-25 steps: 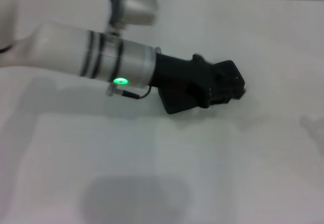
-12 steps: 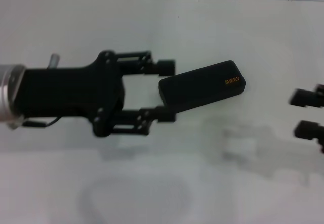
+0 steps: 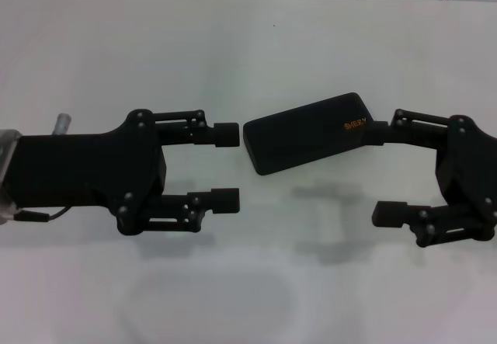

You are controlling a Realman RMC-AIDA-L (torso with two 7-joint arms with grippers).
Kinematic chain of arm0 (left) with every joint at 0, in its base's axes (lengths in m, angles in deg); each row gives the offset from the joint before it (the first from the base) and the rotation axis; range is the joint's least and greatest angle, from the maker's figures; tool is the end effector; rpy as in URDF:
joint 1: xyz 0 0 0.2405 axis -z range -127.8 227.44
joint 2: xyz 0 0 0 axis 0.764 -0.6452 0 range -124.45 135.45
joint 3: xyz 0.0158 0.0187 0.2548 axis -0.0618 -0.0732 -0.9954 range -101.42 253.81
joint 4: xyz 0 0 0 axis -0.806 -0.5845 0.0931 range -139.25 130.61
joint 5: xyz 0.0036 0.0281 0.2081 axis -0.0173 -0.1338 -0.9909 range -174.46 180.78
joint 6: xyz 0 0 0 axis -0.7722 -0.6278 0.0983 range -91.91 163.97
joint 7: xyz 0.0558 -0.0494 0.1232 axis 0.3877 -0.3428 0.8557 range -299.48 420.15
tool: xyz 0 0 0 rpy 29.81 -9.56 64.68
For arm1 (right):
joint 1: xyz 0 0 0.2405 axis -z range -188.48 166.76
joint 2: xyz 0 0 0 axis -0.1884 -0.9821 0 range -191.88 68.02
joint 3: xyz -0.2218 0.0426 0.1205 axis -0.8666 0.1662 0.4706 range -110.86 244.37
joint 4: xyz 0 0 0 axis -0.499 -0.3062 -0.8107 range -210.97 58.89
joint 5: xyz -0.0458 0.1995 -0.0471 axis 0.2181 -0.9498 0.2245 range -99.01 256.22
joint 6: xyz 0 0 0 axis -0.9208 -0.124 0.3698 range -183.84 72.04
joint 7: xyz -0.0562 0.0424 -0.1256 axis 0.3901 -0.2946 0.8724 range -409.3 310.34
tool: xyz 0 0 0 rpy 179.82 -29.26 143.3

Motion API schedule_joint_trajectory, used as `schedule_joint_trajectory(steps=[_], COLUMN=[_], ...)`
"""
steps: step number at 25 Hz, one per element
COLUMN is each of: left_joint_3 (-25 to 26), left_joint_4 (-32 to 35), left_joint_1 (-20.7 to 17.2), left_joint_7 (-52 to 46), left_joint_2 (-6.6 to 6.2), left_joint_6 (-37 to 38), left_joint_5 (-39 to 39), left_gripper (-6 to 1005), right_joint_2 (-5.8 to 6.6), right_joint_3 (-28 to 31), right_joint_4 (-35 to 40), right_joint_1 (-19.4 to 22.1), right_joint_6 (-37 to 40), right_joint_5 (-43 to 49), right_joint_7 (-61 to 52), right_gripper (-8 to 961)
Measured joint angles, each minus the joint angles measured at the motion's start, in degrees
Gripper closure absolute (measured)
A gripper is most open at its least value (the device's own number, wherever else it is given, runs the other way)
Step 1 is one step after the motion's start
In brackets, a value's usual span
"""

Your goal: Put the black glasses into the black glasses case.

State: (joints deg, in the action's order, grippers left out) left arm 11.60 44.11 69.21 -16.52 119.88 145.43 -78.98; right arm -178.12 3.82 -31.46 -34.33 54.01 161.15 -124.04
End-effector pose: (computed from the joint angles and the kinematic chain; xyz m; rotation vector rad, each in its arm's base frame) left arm -0.2162 0.2653 0.0376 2.8679 0.1739 1.2025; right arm 0.2008 0.2757 0.0263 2.8202 -0.1189 -1.2706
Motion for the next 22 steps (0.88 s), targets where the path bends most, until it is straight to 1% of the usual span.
schedule_joint_trajectory(steps=[6,17,22], left_joint_3=[0.1,0.1,0.1], left_joint_4=[-0.5,-0.6,-1.7], left_joint_1=[-0.9,-1.4,-1.2], left_joint_7=[0.9,1.3,2.1], left_joint_2=[-0.47,-0.57,-0.57], left_joint_6=[0.1,0.1,0.1], left_joint_5=[-0.1,-0.1,-0.6], left_gripper=[299,299,299], right_joint_2=[0.0,0.0,0.0], right_joint_3=[-3.4,-4.6,-4.6], right_joint_4=[-0.1,-0.7,-0.8], right_joint_1=[-0.5,-0.4,0.0], right_joint_6=[-0.7,-0.9,-0.9], right_joint_5=[-2.4,-2.6,-2.7], right_joint_7=[0.0,0.0,0.0], right_gripper=[86,85,85])
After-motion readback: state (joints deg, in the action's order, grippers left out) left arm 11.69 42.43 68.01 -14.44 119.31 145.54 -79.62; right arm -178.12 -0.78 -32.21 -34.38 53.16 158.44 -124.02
